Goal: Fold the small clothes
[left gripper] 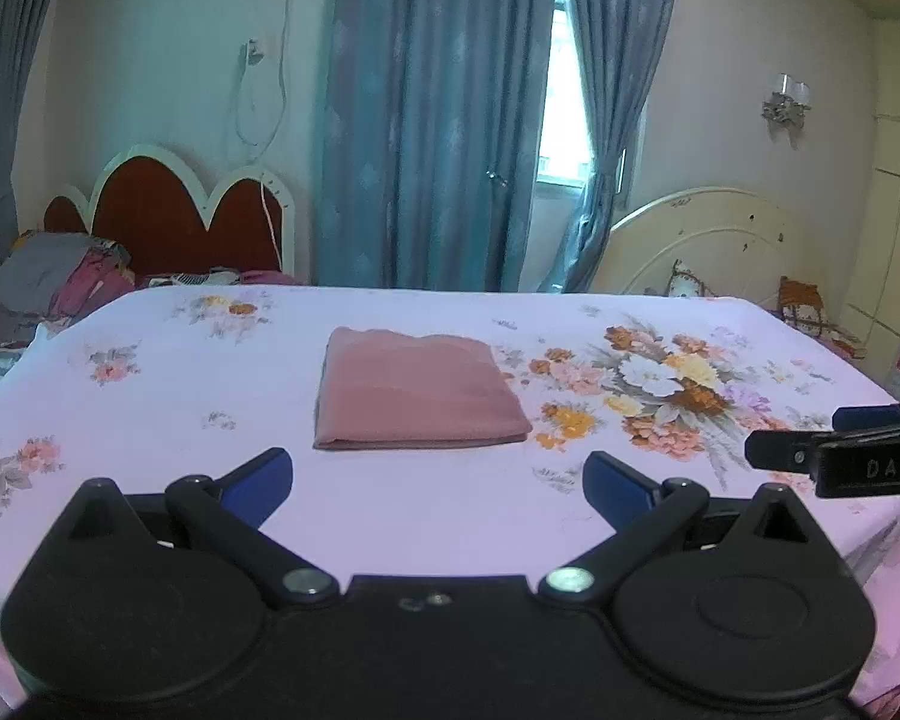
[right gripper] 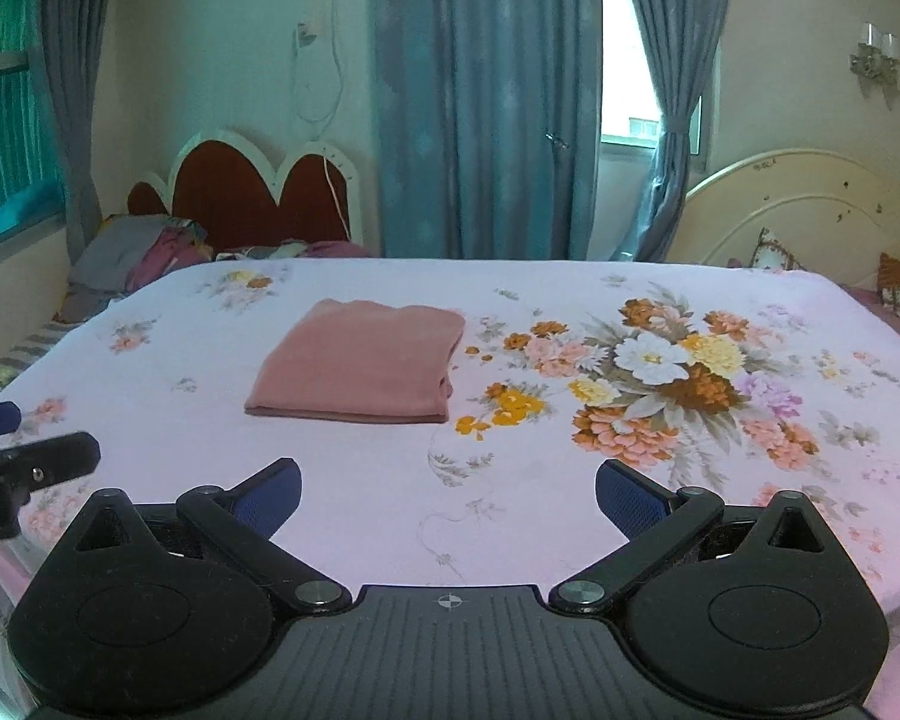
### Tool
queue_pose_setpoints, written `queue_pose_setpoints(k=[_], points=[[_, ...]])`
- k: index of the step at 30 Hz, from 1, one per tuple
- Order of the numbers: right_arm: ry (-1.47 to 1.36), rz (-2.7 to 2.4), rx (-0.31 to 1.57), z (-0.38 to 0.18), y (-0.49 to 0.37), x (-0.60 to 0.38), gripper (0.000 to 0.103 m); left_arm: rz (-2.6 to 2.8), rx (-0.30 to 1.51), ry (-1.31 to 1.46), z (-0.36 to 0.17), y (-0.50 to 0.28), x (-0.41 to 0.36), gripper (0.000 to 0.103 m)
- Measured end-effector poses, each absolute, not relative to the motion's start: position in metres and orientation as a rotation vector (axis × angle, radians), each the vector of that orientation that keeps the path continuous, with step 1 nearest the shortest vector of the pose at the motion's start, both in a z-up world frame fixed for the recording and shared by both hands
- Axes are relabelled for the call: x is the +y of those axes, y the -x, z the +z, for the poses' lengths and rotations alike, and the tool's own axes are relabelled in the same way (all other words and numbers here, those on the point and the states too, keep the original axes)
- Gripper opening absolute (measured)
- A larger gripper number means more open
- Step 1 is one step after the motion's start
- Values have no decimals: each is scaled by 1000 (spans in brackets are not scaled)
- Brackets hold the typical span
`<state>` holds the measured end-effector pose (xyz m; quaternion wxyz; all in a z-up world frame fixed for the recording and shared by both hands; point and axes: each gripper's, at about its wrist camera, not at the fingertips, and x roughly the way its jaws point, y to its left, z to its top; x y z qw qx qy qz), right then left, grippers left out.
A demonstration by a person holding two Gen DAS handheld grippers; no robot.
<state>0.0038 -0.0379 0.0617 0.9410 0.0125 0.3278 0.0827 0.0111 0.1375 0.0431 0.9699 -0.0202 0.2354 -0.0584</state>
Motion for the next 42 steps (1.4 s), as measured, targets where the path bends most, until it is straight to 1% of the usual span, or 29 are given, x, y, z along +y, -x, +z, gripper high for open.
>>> queue_pose_setpoints(k=[10,42], points=[[-22,165,641,74,7,-41,103,-143,443,36,48,-7,131,103],[-30,169,636,76,-7,-40,103,-142,435,22,52,-16,139,103]])
